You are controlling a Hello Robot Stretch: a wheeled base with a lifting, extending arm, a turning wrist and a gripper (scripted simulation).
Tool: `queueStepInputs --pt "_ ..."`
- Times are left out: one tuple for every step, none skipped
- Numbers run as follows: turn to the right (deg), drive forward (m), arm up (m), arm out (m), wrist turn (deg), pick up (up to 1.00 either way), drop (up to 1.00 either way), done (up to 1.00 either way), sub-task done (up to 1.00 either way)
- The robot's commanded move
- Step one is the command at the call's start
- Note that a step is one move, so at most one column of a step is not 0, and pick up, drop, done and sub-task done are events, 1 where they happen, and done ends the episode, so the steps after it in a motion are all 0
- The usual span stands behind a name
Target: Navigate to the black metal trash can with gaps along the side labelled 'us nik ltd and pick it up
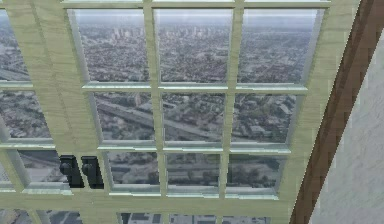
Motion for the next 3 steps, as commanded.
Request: queueStepInputs --pt "0.0 0.00 0.00 0.00 45.0 0.00 0.00 0.00 0.00" --pt "0.0 0.00 0.00 0.00 12.0 0.00 0.00 0.00 0.00" --pt "0.0 0.00 -0.30 0.00 0.0 0.00 0.00 0.00 0.00"
